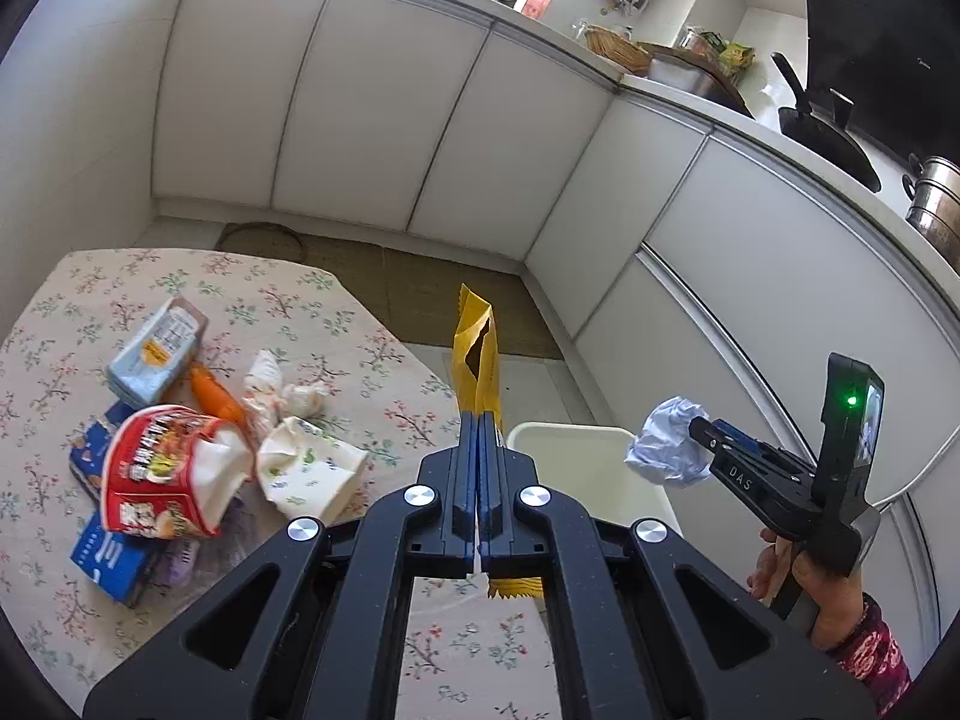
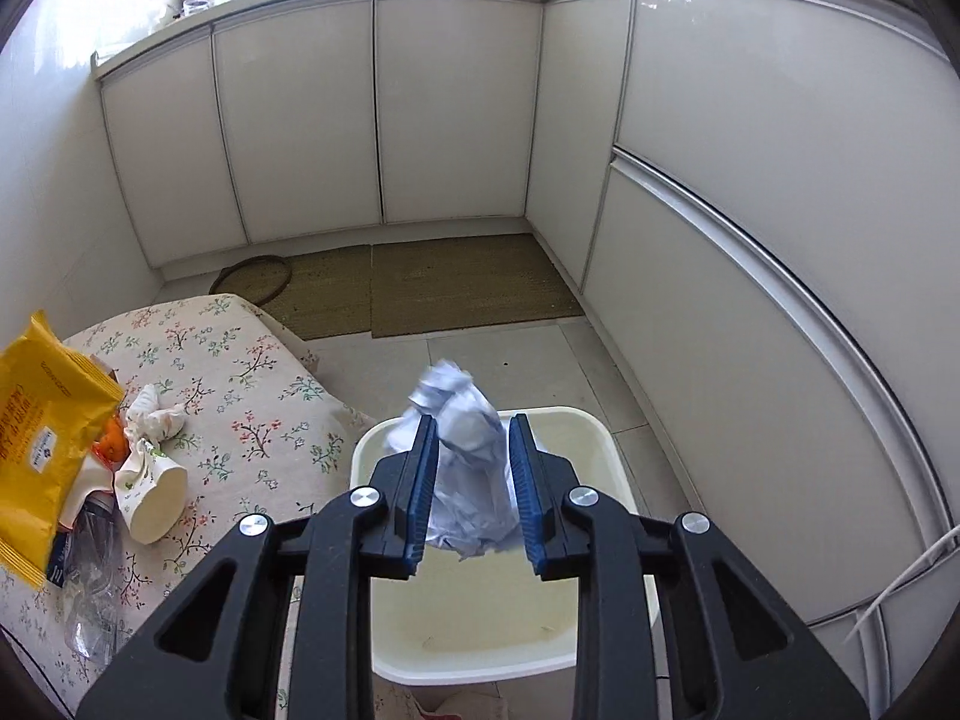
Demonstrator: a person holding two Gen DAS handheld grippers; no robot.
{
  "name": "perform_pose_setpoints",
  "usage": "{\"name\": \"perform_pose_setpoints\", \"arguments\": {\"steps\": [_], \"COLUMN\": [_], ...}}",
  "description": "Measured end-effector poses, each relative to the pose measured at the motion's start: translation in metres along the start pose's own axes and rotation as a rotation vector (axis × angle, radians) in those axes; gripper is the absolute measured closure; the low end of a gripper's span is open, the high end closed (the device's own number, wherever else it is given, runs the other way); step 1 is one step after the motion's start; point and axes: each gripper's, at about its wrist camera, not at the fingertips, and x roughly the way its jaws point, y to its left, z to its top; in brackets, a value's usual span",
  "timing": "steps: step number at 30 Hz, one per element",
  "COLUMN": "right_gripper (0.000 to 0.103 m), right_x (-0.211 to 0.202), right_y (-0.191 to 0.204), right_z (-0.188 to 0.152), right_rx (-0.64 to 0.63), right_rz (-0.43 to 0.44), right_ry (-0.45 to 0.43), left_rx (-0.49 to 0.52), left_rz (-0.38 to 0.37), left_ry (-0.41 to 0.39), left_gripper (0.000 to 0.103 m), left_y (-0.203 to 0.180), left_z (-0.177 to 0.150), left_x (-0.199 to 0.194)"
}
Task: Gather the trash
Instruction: 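Carry the paper ball to the white bin and open the right tool, then lower the yellow packet into the white bin and open the left tool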
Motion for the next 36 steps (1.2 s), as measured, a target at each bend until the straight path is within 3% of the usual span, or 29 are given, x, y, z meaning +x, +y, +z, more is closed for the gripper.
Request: {"name": "perform_pose_setpoints", "arguments": {"steps": [1, 6, 12, 16, 23, 25, 27, 29, 33, 34, 36], "right_gripper": [0.077, 0.056, 0.027, 0.021, 0.019, 0.017, 0.015, 0.014, 0.009, 0.007, 0.007], "right_x": [-0.003, -0.020, -0.039, -0.035, -0.019, -0.017, -0.018, -0.017, -0.021, -0.021, -0.025], "right_y": [-0.004, -0.032, -0.058, -0.077, -0.101, -0.102, -0.101, -0.099, -0.087, -0.081, -0.070], "right_z": [0.001, 0.005, 0.009, 0.009, 0.004, 0.003, 0.002, 0.002, 0.000, 0.000, -0.001], "right_rx": [0.010, 0.065, 0.113, 0.118, 0.139, 0.138, 0.133, 0.126, 0.112, 0.103, 0.078], "right_rz": [-0.002, -0.018, -0.181, -0.296, -0.363, -0.369, -0.377, -0.383, -0.378, -0.373, -0.375], "right_ry": [-0.006, -0.054, -0.127, -0.121, -0.048, -0.040, -0.043, -0.048, -0.072, -0.084, -0.106], "left_rx": [0.000, 0.046, 0.124, 0.151, 0.186, 0.194, 0.197, 0.200, 0.199, 0.193, 0.185], "left_rz": [-0.013, -0.046, -0.046, -0.046, -0.060, -0.049, -0.029, -0.005, 0.109, 0.137, 0.197], "left_ry": [0.010, 0.050, 0.102, 0.141, 0.205, 0.220, 0.214, 0.201, 0.143, 0.123, 0.099], "left_gripper": [0.103, 0.103, 0.103, 0.103, 0.099, 0.076, 0.059, 0.050, 0.013, 0.007, 0.007], "left_y": [-0.007, -0.045, -0.085, -0.100, -0.118, -0.120, -0.119, -0.118, -0.109, -0.105, -0.097], "left_z": [-0.002, -0.009, -0.013, -0.014, -0.016, -0.015, -0.014, -0.012, -0.008, -0.006, -0.003], "left_x": [0.007, 0.037, 0.075, 0.101, 0.136, 0.142, 0.142, 0.140, 0.131, 0.127, 0.122]}}
